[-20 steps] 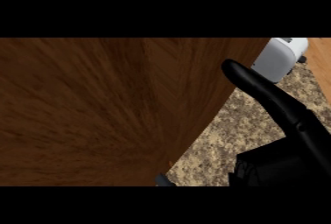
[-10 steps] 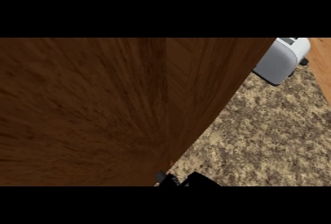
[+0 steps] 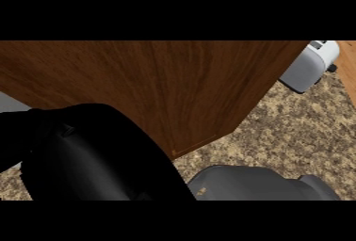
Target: Pick up the wine, place it into the cabinet and close the cabinet
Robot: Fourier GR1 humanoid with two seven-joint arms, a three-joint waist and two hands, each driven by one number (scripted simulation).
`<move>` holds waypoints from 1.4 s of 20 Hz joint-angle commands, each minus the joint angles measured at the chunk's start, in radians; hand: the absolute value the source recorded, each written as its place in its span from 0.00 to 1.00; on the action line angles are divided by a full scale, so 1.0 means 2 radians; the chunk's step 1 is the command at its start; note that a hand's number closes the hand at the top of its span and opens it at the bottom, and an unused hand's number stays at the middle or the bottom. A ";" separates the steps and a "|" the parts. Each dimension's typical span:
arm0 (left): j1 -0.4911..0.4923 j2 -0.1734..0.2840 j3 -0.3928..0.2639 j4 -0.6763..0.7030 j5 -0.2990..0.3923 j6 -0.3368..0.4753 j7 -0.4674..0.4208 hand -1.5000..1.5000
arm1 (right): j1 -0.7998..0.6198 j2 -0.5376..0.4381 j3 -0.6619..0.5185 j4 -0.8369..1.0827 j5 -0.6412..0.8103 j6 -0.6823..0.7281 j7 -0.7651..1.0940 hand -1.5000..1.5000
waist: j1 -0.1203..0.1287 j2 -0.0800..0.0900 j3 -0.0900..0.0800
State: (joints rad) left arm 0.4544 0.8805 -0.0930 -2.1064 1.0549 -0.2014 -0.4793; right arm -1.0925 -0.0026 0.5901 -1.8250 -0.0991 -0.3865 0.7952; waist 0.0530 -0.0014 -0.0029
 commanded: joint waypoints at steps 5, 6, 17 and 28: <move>0.007 0.024 0.073 0.021 0.060 -0.054 0.025 1.00 | -0.100 0.001 -0.023 0.198 -0.041 -0.059 -0.082 1.00 | 0.003 0.002 0.000; 0.016 0.018 0.074 0.029 0.056 -0.072 0.020 1.00 | -0.083 0.001 -0.032 0.225 -0.056 -0.036 -0.122 1.00 | 0.004 0.004 0.000; 0.014 0.009 0.102 0.042 0.057 -0.094 0.030 1.00 | -0.132 -0.003 -0.111 0.464 -0.066 0.006 -0.246 1.00 | 0.005 0.007 0.000; -0.010 0.014 0.109 0.036 0.066 -0.067 0.043 1.00 | -0.058 -0.059 -0.086 0.487 -0.048 0.036 -0.322 1.00 | -0.004 0.018 0.001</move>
State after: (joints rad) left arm 0.4443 0.9029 0.1177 -2.0271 1.1857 -0.3441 -0.3996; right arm -1.2894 -0.0105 0.4667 -1.0339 -0.2174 -0.3052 0.1670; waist 0.0705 -0.0442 -0.0175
